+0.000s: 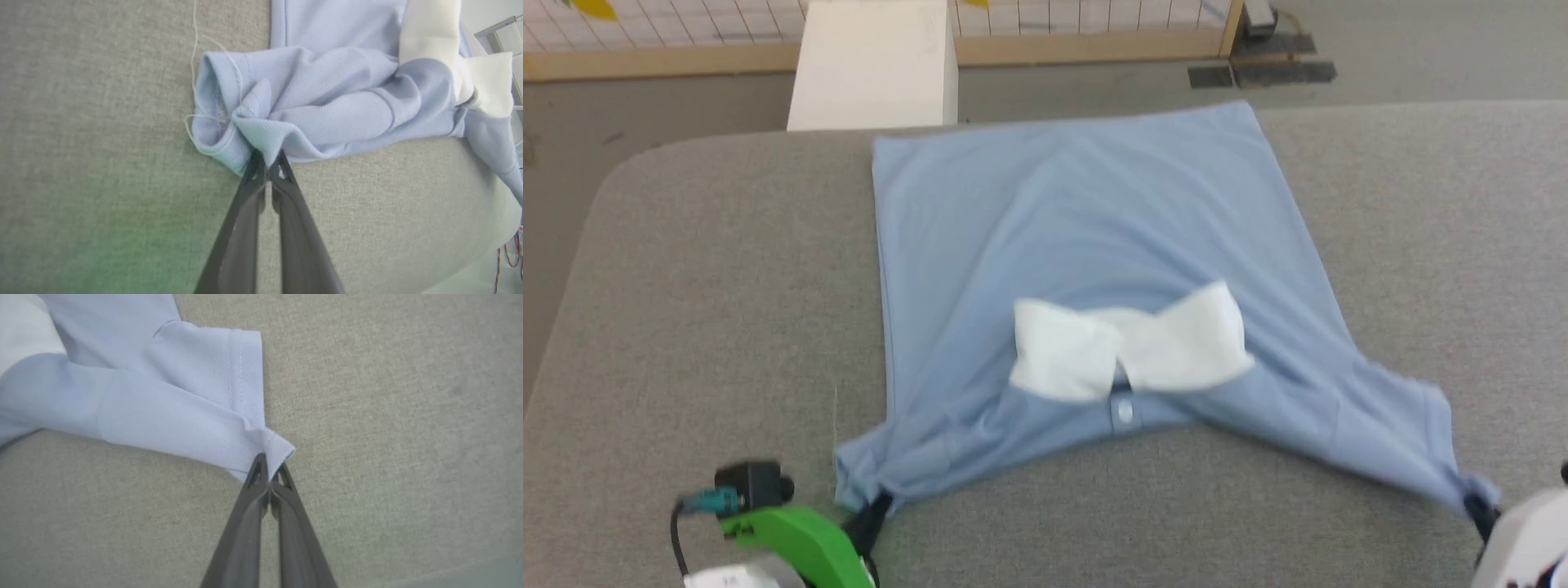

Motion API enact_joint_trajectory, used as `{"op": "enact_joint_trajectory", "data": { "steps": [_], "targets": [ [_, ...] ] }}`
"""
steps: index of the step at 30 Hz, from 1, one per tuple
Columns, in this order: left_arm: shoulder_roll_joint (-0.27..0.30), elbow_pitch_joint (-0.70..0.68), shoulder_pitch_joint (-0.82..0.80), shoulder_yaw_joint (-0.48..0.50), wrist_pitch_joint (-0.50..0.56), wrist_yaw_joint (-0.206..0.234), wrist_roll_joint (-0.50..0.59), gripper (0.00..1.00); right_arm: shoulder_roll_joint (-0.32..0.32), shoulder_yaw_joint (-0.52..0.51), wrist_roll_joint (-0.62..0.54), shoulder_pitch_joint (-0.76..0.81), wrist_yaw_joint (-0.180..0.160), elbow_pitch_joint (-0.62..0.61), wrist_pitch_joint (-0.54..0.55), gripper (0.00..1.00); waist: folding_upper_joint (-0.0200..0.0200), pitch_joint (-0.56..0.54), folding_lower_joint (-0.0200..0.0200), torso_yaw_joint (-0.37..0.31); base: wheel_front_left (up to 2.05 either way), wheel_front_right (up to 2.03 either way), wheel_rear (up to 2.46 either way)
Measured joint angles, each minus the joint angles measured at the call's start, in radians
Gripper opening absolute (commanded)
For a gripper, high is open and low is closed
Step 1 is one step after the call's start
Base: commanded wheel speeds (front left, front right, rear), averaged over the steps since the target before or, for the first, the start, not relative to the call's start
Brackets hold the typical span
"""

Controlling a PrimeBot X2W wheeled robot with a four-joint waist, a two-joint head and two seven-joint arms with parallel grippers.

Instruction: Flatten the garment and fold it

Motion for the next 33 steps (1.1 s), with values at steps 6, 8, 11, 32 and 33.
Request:
{"op": "enact_joint_trajectory", "data": {
  "steps": [6,8,11,32,33],
  "targets": [
    [0.002,-0.075,0.139,-0.004,0.026,0.065,0.004,0.0,0.028,-0.044,-0.008,0.122,0.0,0.001,0.042,0.0,0.0,-0.052,-0.0001,0.0,0.0,0.0,0.0],
    [0.003,-0.095,0.172,-0.004,0.039,0.085,0.004,0.0,0.028,-0.043,0.002,0.145,0.0,0.031,0.04,0.0,0.0,-0.062,0.0,0.001,0.0,0.0,0.0],
    [0.006,-0.121,0.21,0.001,0.038,0.109,0.007,0.0,0.03,-0.038,0.027,0.171,0.0,0.08,0.016,0.0,0.0,-0.071,0.0,0.006,0.0,0.0,0.0],
    [-0.009,-0.176,0.187,-0.026,-0.004,0.096,0.021,0.0,-0.025,0.077,-0.024,-0.186,0.0,0.079,-0.523,1.0,0.0,-0.038,0.0001,0.076,0.0,0.0,0.0],
    [-0.009,-0.179,0.177,-0.03,-0.005,0.095,0.022,0.0,-0.036,0.08,-0.026,-0.227,0.0,0.111,-0.544,1.0,0.0,-0.031,0.0,0.083,0.0,0.0,0.0]
  ]
}}
